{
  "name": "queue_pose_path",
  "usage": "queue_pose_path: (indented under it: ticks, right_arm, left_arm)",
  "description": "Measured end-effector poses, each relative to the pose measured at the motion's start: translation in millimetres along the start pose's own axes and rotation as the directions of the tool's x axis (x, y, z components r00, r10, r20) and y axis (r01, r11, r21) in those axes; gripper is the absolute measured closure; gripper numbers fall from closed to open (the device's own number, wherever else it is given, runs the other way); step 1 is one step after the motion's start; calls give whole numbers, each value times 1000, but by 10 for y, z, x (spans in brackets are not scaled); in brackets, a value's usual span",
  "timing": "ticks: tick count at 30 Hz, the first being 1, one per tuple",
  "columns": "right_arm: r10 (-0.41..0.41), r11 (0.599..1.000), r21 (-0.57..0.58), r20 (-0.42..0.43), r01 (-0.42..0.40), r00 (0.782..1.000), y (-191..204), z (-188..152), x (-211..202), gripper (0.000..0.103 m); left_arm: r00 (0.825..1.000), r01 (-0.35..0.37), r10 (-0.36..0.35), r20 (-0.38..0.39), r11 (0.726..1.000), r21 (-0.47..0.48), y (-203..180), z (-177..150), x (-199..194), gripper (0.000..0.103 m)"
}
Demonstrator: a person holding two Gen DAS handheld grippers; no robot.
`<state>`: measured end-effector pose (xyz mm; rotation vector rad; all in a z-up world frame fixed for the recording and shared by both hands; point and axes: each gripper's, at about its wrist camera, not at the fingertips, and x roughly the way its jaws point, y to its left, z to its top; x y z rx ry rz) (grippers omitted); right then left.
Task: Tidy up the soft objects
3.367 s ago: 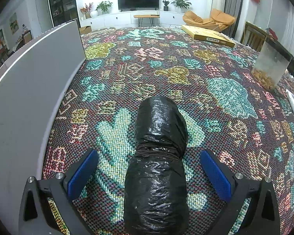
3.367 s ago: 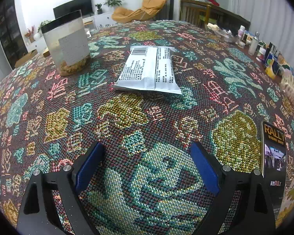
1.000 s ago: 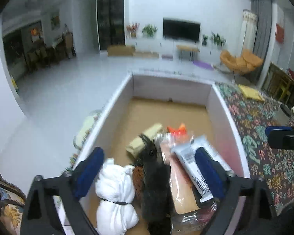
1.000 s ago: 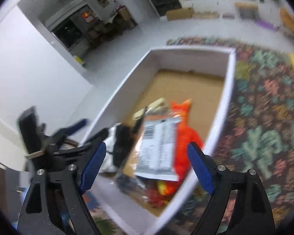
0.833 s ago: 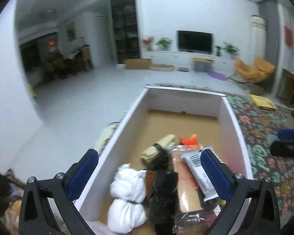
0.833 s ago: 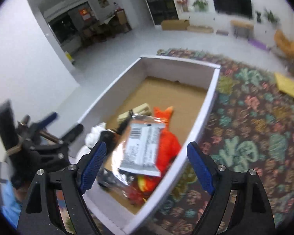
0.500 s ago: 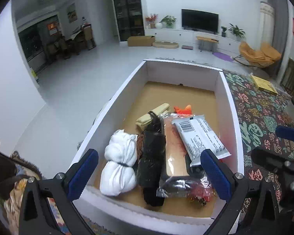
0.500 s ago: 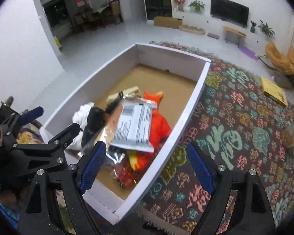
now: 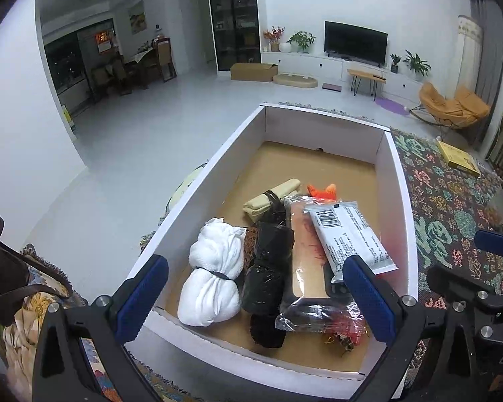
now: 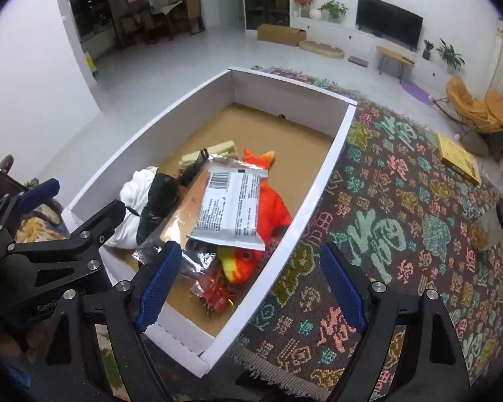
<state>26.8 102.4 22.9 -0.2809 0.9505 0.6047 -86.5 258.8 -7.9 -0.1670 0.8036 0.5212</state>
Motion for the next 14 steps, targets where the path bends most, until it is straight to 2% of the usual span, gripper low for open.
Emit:
queue_pose_path:
  ticks: [8,12,14]
  right_arm:
    - [0,1000,2,4,0,1000,-2,-12,-8,16]
    - [7,1000,5,5,-7,1000,-1,-14,-18,16]
    - [14,1000,3,9,-14,1000,8,-18,-23,16]
  left_arm:
    - [1000,-17,17,-2,1000,-7,26,8,24,0]
    - [999,21,-22,-32,1000,-23,63,-11,88,0]
    - [999,14,-14,-30,1000,-22,62,-25,98,0]
